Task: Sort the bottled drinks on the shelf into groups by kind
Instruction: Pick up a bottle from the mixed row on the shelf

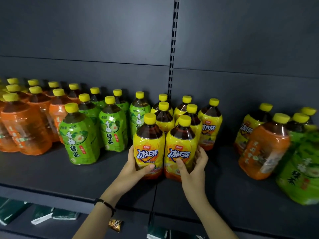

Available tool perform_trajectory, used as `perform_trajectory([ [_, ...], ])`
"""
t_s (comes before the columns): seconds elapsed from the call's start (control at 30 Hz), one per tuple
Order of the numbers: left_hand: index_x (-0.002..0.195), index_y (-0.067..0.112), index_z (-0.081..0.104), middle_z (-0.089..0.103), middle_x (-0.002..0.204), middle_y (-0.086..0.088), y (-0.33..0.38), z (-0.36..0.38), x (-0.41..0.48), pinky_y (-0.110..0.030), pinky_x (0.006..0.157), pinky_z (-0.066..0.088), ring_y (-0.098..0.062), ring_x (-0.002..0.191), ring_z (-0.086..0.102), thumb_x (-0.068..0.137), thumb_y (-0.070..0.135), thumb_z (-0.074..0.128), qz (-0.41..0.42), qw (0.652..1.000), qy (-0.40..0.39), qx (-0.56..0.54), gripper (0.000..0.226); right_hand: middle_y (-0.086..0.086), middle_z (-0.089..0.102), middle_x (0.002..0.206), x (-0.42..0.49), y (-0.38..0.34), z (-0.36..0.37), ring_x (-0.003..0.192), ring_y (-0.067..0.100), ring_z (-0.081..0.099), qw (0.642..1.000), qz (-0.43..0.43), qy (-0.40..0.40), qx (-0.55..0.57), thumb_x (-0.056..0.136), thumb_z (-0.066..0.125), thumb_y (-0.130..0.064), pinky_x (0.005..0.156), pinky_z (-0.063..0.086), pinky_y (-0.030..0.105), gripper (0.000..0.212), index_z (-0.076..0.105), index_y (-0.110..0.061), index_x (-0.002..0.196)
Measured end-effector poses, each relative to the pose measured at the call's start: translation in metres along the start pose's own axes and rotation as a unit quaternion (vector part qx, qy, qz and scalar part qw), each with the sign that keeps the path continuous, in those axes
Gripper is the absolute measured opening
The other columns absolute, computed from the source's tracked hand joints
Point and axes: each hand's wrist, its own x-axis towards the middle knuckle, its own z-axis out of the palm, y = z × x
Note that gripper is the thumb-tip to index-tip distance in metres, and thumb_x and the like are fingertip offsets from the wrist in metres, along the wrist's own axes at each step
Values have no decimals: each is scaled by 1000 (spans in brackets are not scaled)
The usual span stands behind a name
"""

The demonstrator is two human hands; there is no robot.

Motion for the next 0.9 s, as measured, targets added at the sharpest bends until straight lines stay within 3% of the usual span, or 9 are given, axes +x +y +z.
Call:
perform_trajectory([
  [0.13, 148, 33, 19, 59, 125, 25, -4, -6, -1, -15, 89, 48, 2, 117, 56, 82, 21, 68, 16, 999, -45, 8, 84, -30, 47, 122, -4, 0, -7, 111, -13, 52, 1000, 6, 3, 18, 78, 64, -39, 92, 50, 28, 59, 25, -56, 119],
  [0.33, 151, 34, 10, 58, 129, 22, -8, -4, 6, -25, 101, 46, -1, 121, 54, 81, 30, 68, 30, 997, -64, 19, 91, -23, 50, 131, -3, 1, -19, 119, -8, 51, 1000, 0, 1, -22, 83, 61, -38, 94, 48, 21, 59, 25, -58, 126],
  [0.53, 152, 27, 10, 54, 134, 11, -9, 9, 20, -7, 89, 44, 7, 116, 53, 79, 37, 65, 50, 997, -31, 48, 92, -24, 57, 122, 6, 6, -22, 113, -10, 55, 996, 5, 38, -79, 88, 62, -36, 93, 51, 24, 55, 31, -50, 131],
  [0.73, 151, 29, 13, 55, 129, 16, -8, 6, 23, -7, 85, 45, 9, 110, 55, 82, 32, 66, 31, 995, -45, 86, 87, -18, 58, 125, 3, 7, -20, 115, 0, 56, 994, 30, 51, -87, 86, 63, -48, 93, 52, 33, 60, 30, -46, 136],
  [0.8, 150, 27, 21, 59, 123, 12, -6, 10, 19, -17, 88, 45, 0, 106, 58, 83, 28, 69, 17, 994, -7, 112, 82, -19, 58, 122, 1, 3, -22, 113, -2, 56, 995, 35, 47, -86, 85, 65, -47, 90, 51, 26, 59, 34, -43, 135],
  [0.9, 139, 17, 46, 64, 112, 3, 1, 22, 5, -24, 85, 44, -12, 99, 58, 81, 29, 73, 2, 981, 114, 157, 64, -26, 57, 106, -1, -2, -35, 98, -6, 56, 989, 47, 45, -131, 85, 67, -42, 80, 49, 17, 43, 50, -34, 123],
])
